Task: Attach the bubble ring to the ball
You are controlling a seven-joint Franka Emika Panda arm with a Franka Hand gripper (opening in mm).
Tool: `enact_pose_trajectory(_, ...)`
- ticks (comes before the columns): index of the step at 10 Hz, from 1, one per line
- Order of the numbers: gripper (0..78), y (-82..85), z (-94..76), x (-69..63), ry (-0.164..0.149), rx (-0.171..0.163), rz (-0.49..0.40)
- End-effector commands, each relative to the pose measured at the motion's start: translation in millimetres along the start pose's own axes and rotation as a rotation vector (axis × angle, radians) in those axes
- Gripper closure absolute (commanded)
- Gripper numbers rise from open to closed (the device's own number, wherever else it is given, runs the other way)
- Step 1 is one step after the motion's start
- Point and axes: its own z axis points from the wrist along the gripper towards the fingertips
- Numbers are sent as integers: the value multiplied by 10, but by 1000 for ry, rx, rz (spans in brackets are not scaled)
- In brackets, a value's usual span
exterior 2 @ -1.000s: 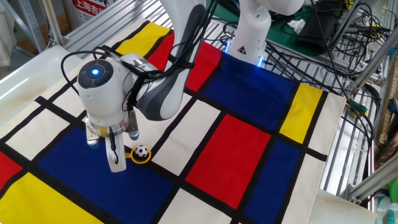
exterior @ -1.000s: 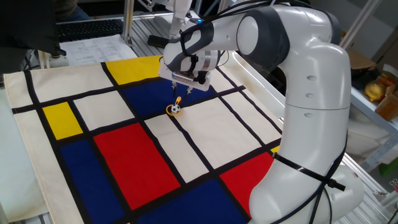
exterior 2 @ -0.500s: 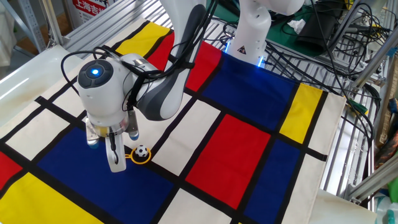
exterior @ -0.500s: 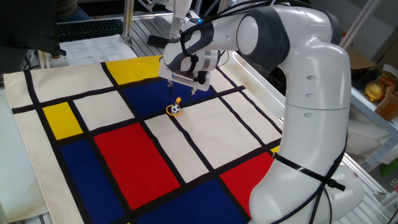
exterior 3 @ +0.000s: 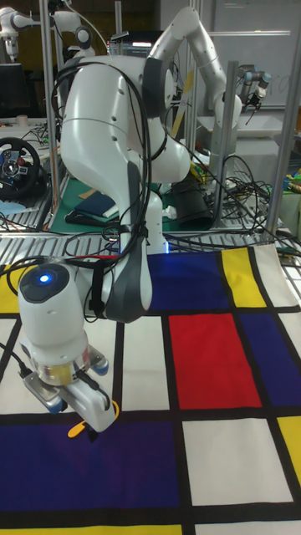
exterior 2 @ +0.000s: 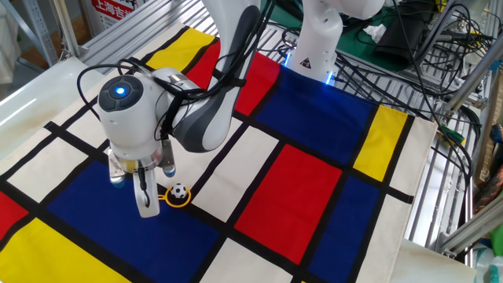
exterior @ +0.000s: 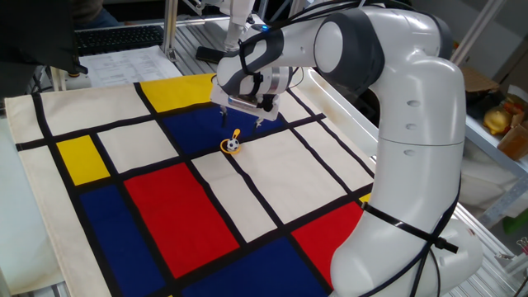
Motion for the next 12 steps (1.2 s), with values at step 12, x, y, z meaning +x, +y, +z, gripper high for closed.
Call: enact_pose_trajectory(12, 1, -221, -563, 405, 4, -1, -305)
